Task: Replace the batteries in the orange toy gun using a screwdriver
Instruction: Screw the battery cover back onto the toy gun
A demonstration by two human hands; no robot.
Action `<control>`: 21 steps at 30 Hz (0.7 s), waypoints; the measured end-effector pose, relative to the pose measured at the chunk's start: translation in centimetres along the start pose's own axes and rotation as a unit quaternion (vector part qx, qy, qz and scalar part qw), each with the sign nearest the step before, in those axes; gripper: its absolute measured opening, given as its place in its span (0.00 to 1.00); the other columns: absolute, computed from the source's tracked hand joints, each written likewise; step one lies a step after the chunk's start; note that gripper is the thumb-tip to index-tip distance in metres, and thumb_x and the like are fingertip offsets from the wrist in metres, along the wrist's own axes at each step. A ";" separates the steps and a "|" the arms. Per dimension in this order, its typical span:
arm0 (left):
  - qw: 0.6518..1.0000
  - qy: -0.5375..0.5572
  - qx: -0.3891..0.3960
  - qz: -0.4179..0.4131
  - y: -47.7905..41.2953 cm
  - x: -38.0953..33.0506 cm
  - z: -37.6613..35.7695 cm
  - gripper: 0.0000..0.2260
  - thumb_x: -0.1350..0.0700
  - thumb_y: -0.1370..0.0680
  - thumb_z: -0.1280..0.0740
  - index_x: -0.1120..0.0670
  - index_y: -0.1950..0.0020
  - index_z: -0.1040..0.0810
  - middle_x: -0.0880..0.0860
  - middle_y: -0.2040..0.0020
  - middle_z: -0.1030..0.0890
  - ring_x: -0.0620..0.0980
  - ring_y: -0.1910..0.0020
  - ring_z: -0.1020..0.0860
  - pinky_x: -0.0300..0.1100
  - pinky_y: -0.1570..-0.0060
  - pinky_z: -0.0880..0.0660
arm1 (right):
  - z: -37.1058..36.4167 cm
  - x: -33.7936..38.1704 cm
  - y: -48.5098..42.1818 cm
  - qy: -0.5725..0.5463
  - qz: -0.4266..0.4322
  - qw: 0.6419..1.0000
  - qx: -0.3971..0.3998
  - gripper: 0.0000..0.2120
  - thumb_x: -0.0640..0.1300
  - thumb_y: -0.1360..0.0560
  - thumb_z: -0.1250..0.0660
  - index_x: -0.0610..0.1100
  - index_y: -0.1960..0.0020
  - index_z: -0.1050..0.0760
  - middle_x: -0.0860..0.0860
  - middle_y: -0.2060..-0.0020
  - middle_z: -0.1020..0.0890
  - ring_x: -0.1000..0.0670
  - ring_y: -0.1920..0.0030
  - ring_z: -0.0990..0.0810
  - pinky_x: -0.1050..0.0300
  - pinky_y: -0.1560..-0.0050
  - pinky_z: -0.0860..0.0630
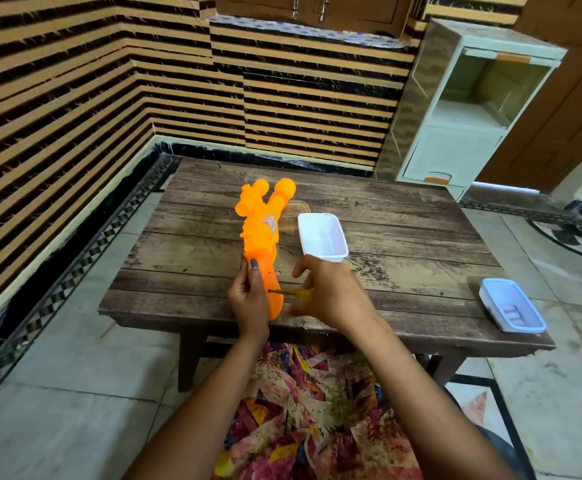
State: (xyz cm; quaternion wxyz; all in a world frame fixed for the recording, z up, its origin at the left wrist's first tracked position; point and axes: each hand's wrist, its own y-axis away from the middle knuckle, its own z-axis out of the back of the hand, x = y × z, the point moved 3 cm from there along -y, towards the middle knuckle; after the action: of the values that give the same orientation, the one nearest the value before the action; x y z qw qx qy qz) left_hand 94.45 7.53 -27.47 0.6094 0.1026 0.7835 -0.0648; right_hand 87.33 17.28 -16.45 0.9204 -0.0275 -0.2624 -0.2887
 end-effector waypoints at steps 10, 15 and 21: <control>1.000 0.012 -0.002 0.001 -0.1 0.3 0.0 0.31 0.39 0.27 0.38 0.64 0.38 0.26 0.65 0.55 0.18 0.61 0.60 0.21 0.57 0.55 0.23 | -0.3 0.5 0.1 0.044 -0.011 0.998 -0.039 0.10 0.48 0.24 0.35 0.41 0.52 0.22 0.41 0.60 0.17 0.39 0.58 0.20 0.54 0.62 0.27; 1.000 0.012 -0.002 0.014 -0.1 0.2 0.0 0.19 0.50 0.21 0.39 0.64 0.40 0.25 0.61 0.60 0.18 0.52 0.63 0.19 0.52 0.56 0.24 | -0.9 0.2 0.9 0.021 -0.002 1.000 0.010 0.22 0.46 0.34 0.24 0.46 0.44 0.28 0.46 0.52 0.21 0.43 0.51 0.22 0.53 0.57 0.27; 1.000 0.010 0.004 0.010 0.1 0.2 0.1 0.31 0.40 0.29 0.38 0.64 0.37 0.27 0.62 0.59 0.19 0.57 0.60 0.21 0.54 0.57 0.24 | -0.5 -0.1 1.0 0.029 0.009 0.995 -0.096 0.16 0.45 0.35 0.25 0.50 0.50 0.26 0.49 0.60 0.18 0.45 0.56 0.21 0.55 0.60 0.27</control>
State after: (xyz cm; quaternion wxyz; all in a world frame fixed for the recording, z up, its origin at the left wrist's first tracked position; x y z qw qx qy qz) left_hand 94.50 7.57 -27.69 0.6016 0.1138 0.7883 -0.0608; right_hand 88.04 18.07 -16.79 0.9231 -0.1103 -0.2066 -0.3049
